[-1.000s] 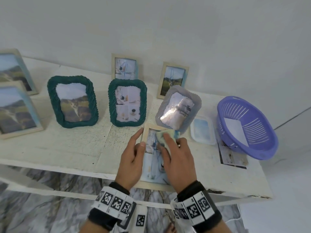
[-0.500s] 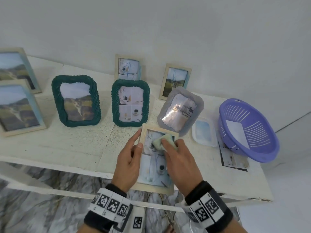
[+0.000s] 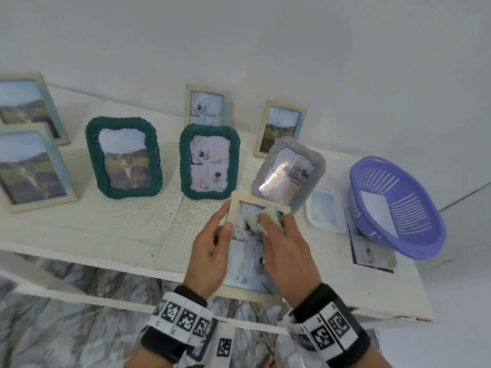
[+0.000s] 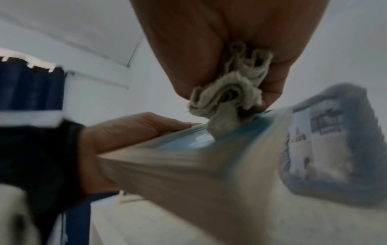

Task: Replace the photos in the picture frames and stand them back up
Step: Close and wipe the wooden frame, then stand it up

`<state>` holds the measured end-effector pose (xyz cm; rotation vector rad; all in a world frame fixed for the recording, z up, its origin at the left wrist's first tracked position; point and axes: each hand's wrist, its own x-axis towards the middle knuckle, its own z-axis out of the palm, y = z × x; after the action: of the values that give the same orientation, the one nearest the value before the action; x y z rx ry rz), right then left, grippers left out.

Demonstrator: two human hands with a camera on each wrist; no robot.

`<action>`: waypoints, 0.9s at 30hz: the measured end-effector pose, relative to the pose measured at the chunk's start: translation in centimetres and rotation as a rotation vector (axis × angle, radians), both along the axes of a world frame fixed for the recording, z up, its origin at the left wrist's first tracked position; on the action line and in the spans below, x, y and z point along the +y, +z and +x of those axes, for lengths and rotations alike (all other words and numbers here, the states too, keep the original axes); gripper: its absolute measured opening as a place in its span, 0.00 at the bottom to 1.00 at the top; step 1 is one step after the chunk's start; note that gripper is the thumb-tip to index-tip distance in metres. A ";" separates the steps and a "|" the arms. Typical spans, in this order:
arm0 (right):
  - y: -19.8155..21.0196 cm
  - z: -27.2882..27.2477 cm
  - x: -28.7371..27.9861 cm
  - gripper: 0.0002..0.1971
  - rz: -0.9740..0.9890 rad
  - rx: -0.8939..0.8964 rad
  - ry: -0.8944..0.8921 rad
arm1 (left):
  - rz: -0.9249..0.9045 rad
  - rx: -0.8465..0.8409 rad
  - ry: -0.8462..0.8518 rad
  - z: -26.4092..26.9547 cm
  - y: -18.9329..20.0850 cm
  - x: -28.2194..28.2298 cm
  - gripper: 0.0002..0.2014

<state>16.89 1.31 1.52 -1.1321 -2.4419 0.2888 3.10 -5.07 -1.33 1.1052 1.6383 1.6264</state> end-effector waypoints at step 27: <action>1.1 1.2 0.4 0.22 -0.075 -0.144 0.099 | -0.039 -0.019 0.051 -0.3 0.5 0.2 0.21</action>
<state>18.13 1.76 2.58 -1.0998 -2.6386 0.3424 2.82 -4.84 -0.81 1.0335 1.6919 1.6254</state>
